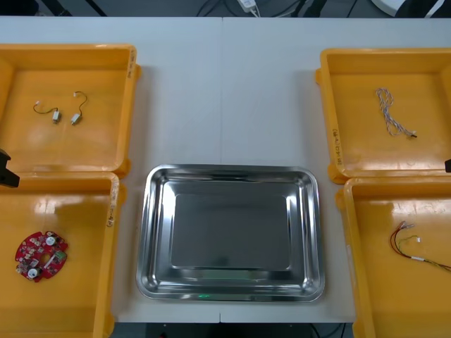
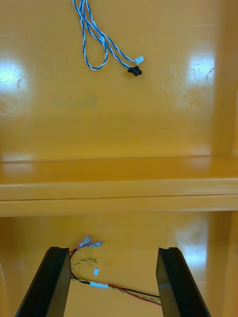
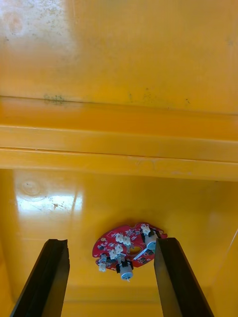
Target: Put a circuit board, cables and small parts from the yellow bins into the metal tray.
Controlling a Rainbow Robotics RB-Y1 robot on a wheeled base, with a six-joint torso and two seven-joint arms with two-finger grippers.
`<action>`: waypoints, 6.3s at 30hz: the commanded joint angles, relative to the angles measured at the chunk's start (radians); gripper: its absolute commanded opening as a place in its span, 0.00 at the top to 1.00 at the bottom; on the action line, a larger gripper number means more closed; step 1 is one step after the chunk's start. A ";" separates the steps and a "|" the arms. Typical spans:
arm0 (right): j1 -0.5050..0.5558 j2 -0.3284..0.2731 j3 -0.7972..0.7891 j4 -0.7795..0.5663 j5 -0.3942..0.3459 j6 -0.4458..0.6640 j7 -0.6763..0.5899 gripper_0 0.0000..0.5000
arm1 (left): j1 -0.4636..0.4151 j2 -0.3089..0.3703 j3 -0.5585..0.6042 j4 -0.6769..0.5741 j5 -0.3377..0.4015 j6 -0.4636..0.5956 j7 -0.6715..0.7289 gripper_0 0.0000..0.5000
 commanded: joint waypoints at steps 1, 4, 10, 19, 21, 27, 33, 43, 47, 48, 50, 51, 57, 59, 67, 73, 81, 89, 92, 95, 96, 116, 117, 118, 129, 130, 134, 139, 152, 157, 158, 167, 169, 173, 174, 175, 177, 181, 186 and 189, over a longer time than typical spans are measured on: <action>0.007 0.002 -0.036 -0.028 0.003 0.001 0.044 0.00 | -0.016 0.044 -0.007 -0.003 0.009 0.008 -0.042 0.00; 0.007 0.002 -0.036 -0.028 0.003 0.001 0.044 0.00 | -0.016 0.044 -0.007 -0.003 0.009 0.008 -0.042 0.00; 0.007 0.002 -0.036 -0.028 0.003 0.001 0.044 0.00 | -0.016 0.044 -0.007 -0.003 0.009 0.008 -0.042 0.00; 0.007 0.002 -0.036 -0.028 0.003 0.001 0.044 0.00 | -0.016 0.044 -0.007 -0.003 0.009 0.008 -0.042 0.00; 0.007 0.002 -0.036 -0.028 0.003 0.001 0.044 0.00 | -0.016 0.044 -0.007 -0.003 0.009 0.008 -0.042 0.00; 0.007 0.002 -0.036 -0.028 0.003 0.001 0.044 0.00 | -0.016 0.044 -0.007 -0.003 0.009 0.008 -0.042 0.00; 0.007 0.002 -0.036 -0.028 0.003 0.001 0.044 0.00 | -0.016 0.044 -0.007 -0.003 0.009 0.008 -0.042 0.00; 0.007 0.002 -0.036 -0.028 0.003 0.001 0.044 0.00 | -0.016 0.044 -0.007 -0.003 0.009 0.008 -0.042 0.00; 0.007 0.002 -0.036 -0.028 0.003 0.001 0.044 0.00 | -0.016 0.044 -0.007 -0.003 0.009 0.008 -0.042 0.00; 0.007 0.002 -0.036 -0.028 0.003 0.001 0.044 0.00 | -0.016 0.044 -0.007 -0.003 0.009 0.008 -0.042 0.00; 0.007 0.002 -0.036 -0.028 0.003 0.001 0.044 0.00 | -0.016 0.044 -0.007 -0.003 0.009 0.008 -0.042 0.00; 0.007 0.002 -0.036 -0.028 0.003 0.001 0.044 0.00 | -0.016 0.044 -0.007 -0.003 0.009 0.008 -0.042 0.00; 0.007 0.002 -0.036 -0.028 0.003 0.001 0.044 0.00 | -0.016 0.044 -0.007 -0.003 0.009 0.008 -0.042 0.00; 0.007 0.002 -0.036 -0.028 0.003 0.001 0.044 0.00 | -0.016 0.044 -0.007 -0.003 0.009 0.008 -0.042 0.00; 0.007 0.002 -0.036 -0.028 0.003 0.001 0.044 0.00 | -0.016 0.044 -0.007 -0.003 0.009 0.008 -0.042 0.00; 0.004 0.013 -0.035 -0.028 0.001 0.006 0.045 0.00 | 0.001 -0.008 -0.022 0.006 0.001 0.006 -0.039 0.00; -0.010 0.013 -0.035 -0.048 -0.005 0.026 0.051 0.00 | -0.012 0.004 -0.022 0.006 0.012 0.006 -0.011 0.00; 0.029 0.013 -0.007 -0.087 0.006 0.024 0.094 0.00 | -0.008 0.015 -0.022 -0.017 0.021 0.006 0.085 0.00; 0.056 0.013 0.011 -0.108 0.007 0.012 0.163 0.00 | -0.004 0.015 -0.022 -0.046 0.023 0.011 0.156 0.00; 0.078 0.013 0.015 -0.108 0.006 0.000 0.242 0.00 | 0.010 0.015 -0.021 -0.075 0.021 0.014 0.208 0.00; 0.084 0.013 0.016 -0.108 0.004 -0.005 0.257 0.00 | 0.012 0.015 -0.022 -0.081 0.023 0.014 0.220 0.00; 0.259 0.013 0.099 -0.110 -0.011 -0.174 0.725 0.00 | 0.128 -0.074 0.018 -0.248 -0.029 0.017 0.533 0.00; 0.265 0.013 0.108 -0.110 -0.010 -0.181 0.763 0.00 | 0.134 -0.081 0.022 -0.253 -0.032 0.017 0.546 0.00; 0.271 0.013 0.117 -0.110 -0.007 -0.186 0.798 0.00 | 0.139 -0.089 0.030 -0.257 -0.034 0.017 0.558 0.00; 0.351 0.013 0.137 -0.110 0.003 -0.240 1.018 0.00 | 0.211 -0.155 0.050 -0.284 -0.109 0.011 0.602 0.00; 0.360 0.013 0.140 -0.108 0.003 -0.247 1.024 0.00 | 0.217 -0.164 0.048 -0.284 -0.120 0.008 0.605 0.00; 0.389 0.004 0.168 -0.110 0.006 -0.270 1.033 0.00 | 0.234 -0.201 0.048 -0.284 -0.151 0.001 0.615 0.00; 0.403 -0.021 0.243 -0.110 0.016 -0.332 1.048 0.00 | 0.243 -0.247 0.048 -0.284 -0.177 0.000 0.631 0.00; 0.420 -0.098 0.317 -0.103 0.055 -0.385 1.070 0.00 | 0.288 -0.322 0.042 -0.284 -0.239 -0.011 0.641 0.00; 0.420 -0.110 0.317 -0.085 0.092 -0.393 1.075 0.00 | 0.297 -0.345 0.033 -0.284 -0.262 -0.011 0.642 0.00; 0.418 -0.108 0.317 -0.080 0.096 -0.399 1.075 0.00 | 0.298 -0.351 0.028 -0.284 -0.269 -0.009 0.644 0.00; 0.420 -0.108 0.370 -0.034 0.095 -0.470 1.078 0.00 | 0.318 -0.374 -0.018 -0.284 -0.310 -0.011 0.648 0.00; 0.418 -0.108 0.377 -0.024 0.095 -0.474 1.081 0.00 | 0.320 -0.378 -0.022 -0.284 -0.313 -0.011 0.648 0.00; 0.423 -0.108 0.381 -0.018 0.093 -0.470 1.082 0.00 | 0.321 -0.384 -0.034 -0.284 -0.325 -0.009 0.650 0.00; 0.423 -0.108 0.381 -0.018 0.093 -0.471 1.082 0.00 | 0.321 -0.385 -0.037 -0.284 -0.327 -0.009 0.650 0.00; 0.426 -0.108 0.381 -0.018 0.095 -0.471 1.082 0.00 | 0.321 -0.388 -0.042 -0.284 -0.333 -0.011 0.650 0.00; 0.426 -0.108 0.381 -0.018 0.098 -0.470 1.082 0.00 | 0.321 -0.393 -0.045 -0.284 -0.339 -0.011 0.651 0.00; 0.431 -0.108 0.383 -0.016 0.115 -0.470 1.082 0.00 | 0.321 -0.402 -0.050 -0.284 -0.356 -0.009 0.651 0.00; 0.431 -0.110 0.390 -0.014 0.116 -0.470 1.078 0.05 | 0.321 -0.410 -0.059 -0.284 -0.376 -0.015 0.651 0.00; 0.431 -0.110 0.393 -0.014 0.115 -0.470 1.075 0.38 | 0.321 -0.413 -0.068 -0.280 -0.388 -0.020 0.651 0.00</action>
